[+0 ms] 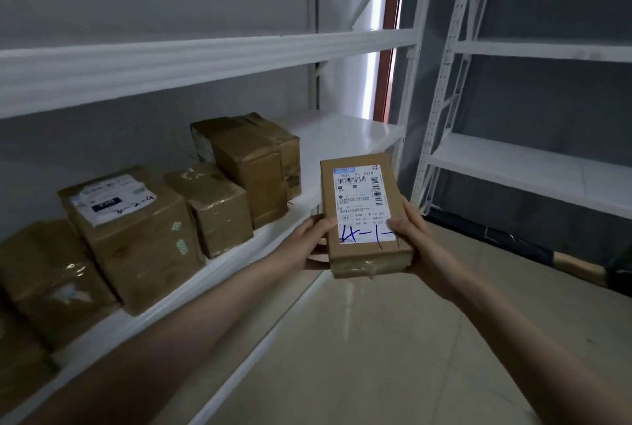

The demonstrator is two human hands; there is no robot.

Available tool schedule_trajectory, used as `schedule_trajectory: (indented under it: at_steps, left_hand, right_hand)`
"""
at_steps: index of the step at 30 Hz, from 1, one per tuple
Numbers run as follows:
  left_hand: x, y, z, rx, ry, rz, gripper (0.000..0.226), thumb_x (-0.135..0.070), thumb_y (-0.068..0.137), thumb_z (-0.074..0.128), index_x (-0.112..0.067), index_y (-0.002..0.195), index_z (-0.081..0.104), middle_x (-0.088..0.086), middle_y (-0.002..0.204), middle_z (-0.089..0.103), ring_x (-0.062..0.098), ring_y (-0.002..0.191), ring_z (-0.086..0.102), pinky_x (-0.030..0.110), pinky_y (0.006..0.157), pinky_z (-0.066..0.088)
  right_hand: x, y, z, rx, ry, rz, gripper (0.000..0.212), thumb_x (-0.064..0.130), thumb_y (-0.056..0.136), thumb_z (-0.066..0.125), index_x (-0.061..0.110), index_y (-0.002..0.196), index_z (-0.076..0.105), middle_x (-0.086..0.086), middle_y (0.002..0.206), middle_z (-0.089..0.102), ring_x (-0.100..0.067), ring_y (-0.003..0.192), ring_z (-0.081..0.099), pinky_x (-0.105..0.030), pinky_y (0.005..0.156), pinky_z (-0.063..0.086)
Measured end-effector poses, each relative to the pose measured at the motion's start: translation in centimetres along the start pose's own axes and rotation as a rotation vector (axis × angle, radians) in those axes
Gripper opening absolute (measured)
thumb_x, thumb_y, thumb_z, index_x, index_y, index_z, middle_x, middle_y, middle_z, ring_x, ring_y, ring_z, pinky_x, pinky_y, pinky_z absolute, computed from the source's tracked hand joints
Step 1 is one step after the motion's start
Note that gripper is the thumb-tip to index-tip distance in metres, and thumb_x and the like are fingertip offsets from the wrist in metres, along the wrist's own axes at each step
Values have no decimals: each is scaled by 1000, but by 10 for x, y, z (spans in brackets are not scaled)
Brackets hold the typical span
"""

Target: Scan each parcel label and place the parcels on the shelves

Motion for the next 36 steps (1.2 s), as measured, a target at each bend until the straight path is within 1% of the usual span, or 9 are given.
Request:
schedule_trajectory:
  at_steps: [3,7,12,18,21,24,28,32,36]
  left_hand:
    - [-7,33,-9,-33,64,11,41,-42,98,50,-19,132,47,1,124,64,21,111,63,42,94,54]
    - [-21,68,-22,-144,257,159,65,-31,94,61,-20,148,27,-9,136,44,13,119,52,29,88,51]
    - [-45,114,-27,-290,704,343,70,-38,88,67,-17,147,36,-2,149,30,12,136,33,28,113,31]
    - [-70,162,-27,-506,1195,325,59,-51,90,58,-19,139,48,-1,139,47,17,122,50,37,95,50]
    - [-72,182,-31,-600,1205,286,46,-45,91,60,-13,124,57,6,116,64,20,100,63,37,81,56]
    - [-65,193,-33,-644,1140,206,33,-40,93,59,-9,105,60,6,95,67,20,83,66,32,72,58]
    - [-54,201,-39,-680,1168,113,27,-32,98,54,-10,111,61,6,98,69,16,77,64,21,64,46]
    - [-50,201,-48,-725,1121,12,28,-20,98,54,-6,122,56,12,93,70,26,76,66,38,71,56]
    - [-58,200,-47,-768,1168,-57,18,-20,97,55,-4,99,61,13,87,67,30,75,63,33,63,48]
  right_hand:
    - [-2,46,-12,-50,-16,21,67,41,82,66,52,139,34,7,112,69,-22,97,69,-51,85,56]
    - [-1,106,-27,-43,-65,64,60,35,87,63,44,141,37,-2,113,68,-21,90,71,-37,67,56]
    - [11,196,-37,3,-161,64,66,40,84,67,43,142,35,-3,118,65,-21,92,70,-41,77,58]
    - [42,294,-29,126,-441,-58,77,54,67,72,44,137,44,-2,131,56,-20,108,59,-28,79,52]
    - [51,329,-18,160,-654,-134,86,66,50,62,53,132,42,-8,132,49,-30,116,52,-45,99,47]
    - [50,348,1,252,-776,-160,87,66,46,56,54,130,40,-12,131,46,-35,119,47,-49,101,44]
    - [44,361,18,358,-887,-185,88,68,53,51,50,138,34,-12,131,42,-36,123,40,-50,102,41]
    - [39,372,29,471,-829,-279,72,63,75,58,40,140,38,-13,129,47,-34,117,50,-45,97,48]
    - [35,385,38,456,-814,-361,56,49,85,58,35,137,44,-16,122,51,-33,101,57,-33,80,46]
Point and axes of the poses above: each hand's wrist, its own y-axis towards the middle knuckle, its own z-axis out of the palm, x = y × z, the point moved 4 cm from there along y, towards the middle knuckle
